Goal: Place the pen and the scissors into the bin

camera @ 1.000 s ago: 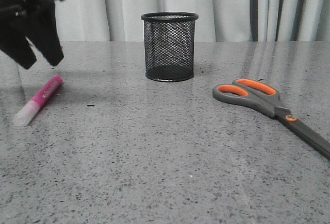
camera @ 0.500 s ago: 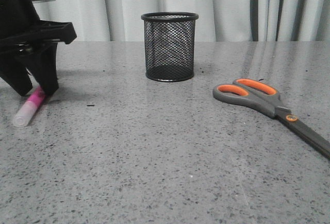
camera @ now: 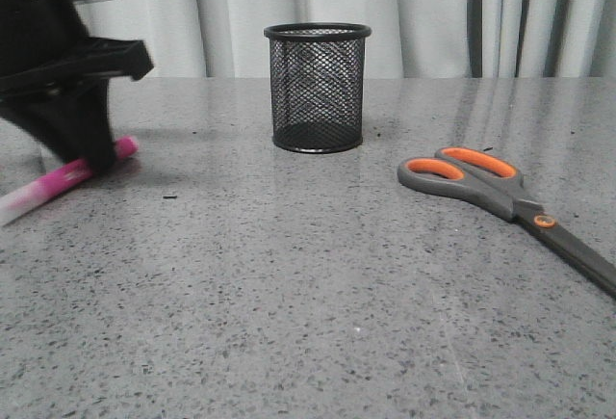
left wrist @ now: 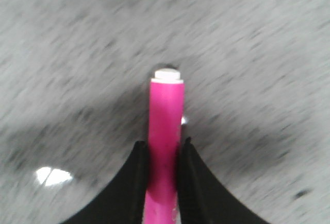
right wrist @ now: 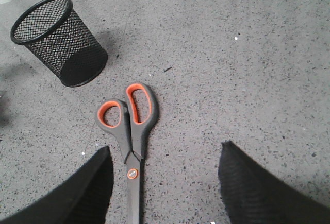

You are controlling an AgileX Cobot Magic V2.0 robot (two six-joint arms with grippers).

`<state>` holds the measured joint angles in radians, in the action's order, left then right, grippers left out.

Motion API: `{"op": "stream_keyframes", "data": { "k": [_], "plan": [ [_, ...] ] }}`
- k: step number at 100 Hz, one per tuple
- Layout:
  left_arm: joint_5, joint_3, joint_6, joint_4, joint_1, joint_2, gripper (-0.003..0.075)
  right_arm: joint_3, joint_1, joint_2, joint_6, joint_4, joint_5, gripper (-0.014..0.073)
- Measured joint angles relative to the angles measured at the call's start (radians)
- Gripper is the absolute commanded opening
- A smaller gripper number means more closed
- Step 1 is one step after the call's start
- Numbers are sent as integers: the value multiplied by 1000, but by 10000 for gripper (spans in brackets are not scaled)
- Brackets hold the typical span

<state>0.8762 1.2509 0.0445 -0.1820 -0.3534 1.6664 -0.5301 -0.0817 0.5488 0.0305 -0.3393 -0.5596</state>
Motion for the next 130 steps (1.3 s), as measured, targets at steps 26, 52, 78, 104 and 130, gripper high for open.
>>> {"op": "stream_keyframes", "data": {
  "k": [26,52,78,104,130],
  "plan": [
    [-485,124,397,-540,-28,-161,-19,0,0,2,0,0,4,405],
    [-667,175,906,-1058,-159,-94,-19,0,0,34,0,0,47,405],
    [-701,179,952,-1132,-191,84,-19,0,0,72,0,0,53,405],
    [-708,200,956,-1149,-195,176,-19,0,0,98,0,2,57,405],
    [-708,200,968,-1146,-197,183,292,0,0,99,0,2,91,405]
  ]
}}
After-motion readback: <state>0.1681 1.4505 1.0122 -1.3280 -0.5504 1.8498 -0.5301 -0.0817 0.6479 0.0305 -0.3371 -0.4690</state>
